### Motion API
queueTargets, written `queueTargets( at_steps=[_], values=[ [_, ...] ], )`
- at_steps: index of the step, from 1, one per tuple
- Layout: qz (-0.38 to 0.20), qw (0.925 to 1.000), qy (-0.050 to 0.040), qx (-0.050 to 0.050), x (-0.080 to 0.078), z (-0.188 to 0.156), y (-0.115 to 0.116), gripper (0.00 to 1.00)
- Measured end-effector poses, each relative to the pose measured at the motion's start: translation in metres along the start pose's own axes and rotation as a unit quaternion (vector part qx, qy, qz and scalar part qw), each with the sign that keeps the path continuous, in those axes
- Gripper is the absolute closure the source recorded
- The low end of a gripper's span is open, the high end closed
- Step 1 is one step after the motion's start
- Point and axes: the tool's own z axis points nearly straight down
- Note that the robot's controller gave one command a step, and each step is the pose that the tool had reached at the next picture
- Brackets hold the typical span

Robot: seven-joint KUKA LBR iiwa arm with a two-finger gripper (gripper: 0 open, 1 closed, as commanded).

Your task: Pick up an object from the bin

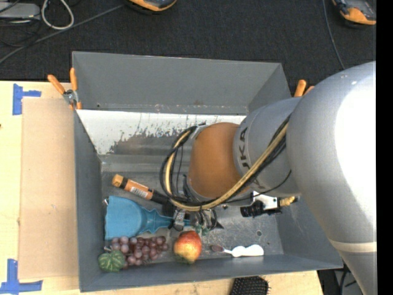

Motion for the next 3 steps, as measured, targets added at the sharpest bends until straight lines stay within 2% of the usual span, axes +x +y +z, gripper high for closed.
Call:
queueTargets(
  at_steps=[1,2,3],
  values=[
    [-0.002,1.0,0.0021,0.001,0.0001,-0.0045,-0.0012,1.0],
    [-0.008,1.0,-0.0025,0.0,0.0092,-0.0023,0.0067,1.0],
    [-0.008,1.0,-0.0025,0.0,0.0092,-0.0023,0.0067,1.0]
  ],
)
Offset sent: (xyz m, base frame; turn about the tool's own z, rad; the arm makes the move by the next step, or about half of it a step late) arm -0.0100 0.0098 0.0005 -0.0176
